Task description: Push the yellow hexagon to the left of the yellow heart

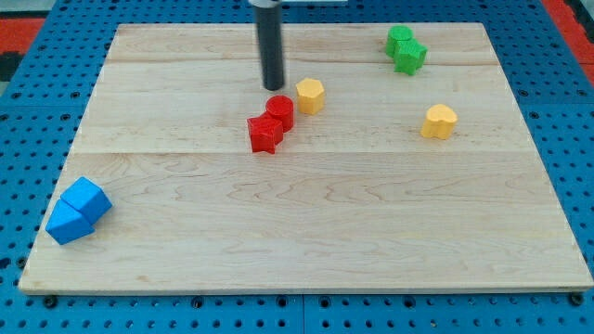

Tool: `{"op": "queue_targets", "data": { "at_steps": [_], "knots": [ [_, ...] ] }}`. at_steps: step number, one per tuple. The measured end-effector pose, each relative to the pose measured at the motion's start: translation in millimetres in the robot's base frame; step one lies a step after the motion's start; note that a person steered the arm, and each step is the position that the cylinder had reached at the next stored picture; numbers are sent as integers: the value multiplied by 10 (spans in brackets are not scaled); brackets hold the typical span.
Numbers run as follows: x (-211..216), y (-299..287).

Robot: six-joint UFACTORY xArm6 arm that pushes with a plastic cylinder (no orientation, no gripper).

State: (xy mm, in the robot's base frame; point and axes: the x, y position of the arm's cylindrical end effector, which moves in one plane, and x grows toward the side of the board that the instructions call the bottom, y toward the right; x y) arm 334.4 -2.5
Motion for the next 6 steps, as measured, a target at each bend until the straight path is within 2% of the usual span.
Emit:
{"op": "queue_targets", "data": {
  "at_steps": [1,2,3,4,5,6],
  "knots": [
    [252,836],
    [495,1161],
    [501,594],
    [842,517],
    [1065,938],
    [825,1230]
  ]
}}
